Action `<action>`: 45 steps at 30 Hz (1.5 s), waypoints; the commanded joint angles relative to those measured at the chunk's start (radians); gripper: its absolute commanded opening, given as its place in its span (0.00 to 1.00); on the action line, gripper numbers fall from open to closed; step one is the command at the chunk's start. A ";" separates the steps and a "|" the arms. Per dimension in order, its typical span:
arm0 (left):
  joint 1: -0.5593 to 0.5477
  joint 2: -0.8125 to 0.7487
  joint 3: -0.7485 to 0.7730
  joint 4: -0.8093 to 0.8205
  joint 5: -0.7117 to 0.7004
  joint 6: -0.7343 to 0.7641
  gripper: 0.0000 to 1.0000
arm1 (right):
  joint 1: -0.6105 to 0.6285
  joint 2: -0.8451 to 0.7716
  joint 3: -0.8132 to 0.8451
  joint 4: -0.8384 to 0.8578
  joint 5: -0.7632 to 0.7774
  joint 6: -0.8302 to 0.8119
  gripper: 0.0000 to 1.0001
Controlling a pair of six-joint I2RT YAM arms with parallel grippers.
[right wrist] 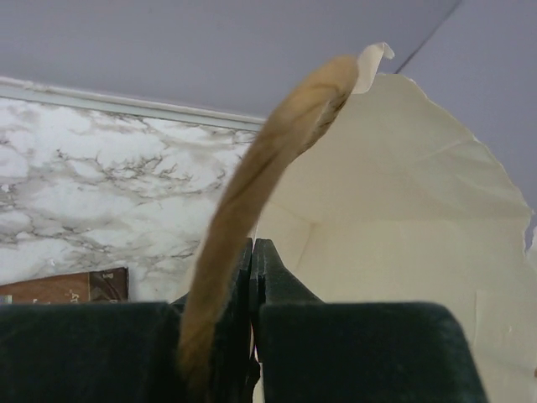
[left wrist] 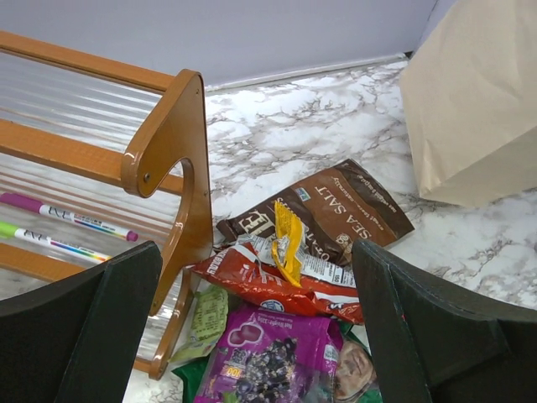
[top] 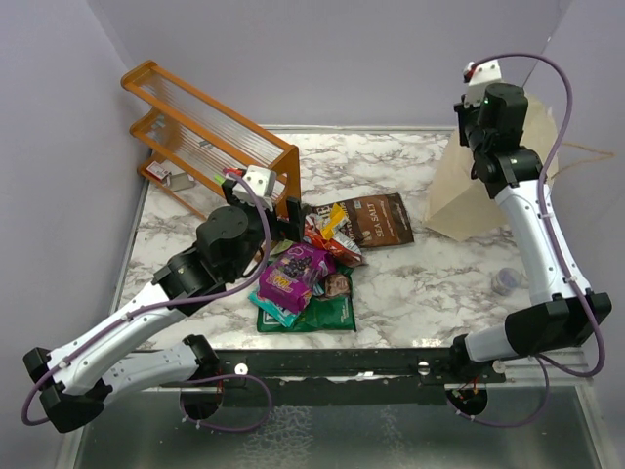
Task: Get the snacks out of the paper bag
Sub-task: Place the snack at the center of the board, then reset both arms
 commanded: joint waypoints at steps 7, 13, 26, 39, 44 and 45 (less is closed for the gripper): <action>0.005 -0.019 0.050 -0.035 0.006 0.007 0.99 | 0.002 0.145 -0.016 0.081 -0.304 -0.227 0.01; 0.005 -0.013 0.073 -0.035 -0.001 0.037 0.99 | 0.003 0.131 -0.052 0.095 -0.252 -0.143 0.11; 0.016 0.089 0.324 0.084 -0.178 0.269 0.99 | 0.002 -0.089 0.067 -0.149 -0.213 0.118 0.99; 0.016 -0.105 0.403 0.163 -0.125 0.352 0.99 | 0.004 -0.643 -0.148 0.160 -0.705 0.294 0.99; 0.016 -0.200 0.374 0.127 -0.142 0.342 0.99 | 0.004 -0.720 -0.157 0.147 -0.667 0.301 0.99; 0.016 -0.215 0.366 0.122 -0.146 0.337 0.99 | 0.004 -0.734 -0.166 0.149 -0.644 0.299 0.99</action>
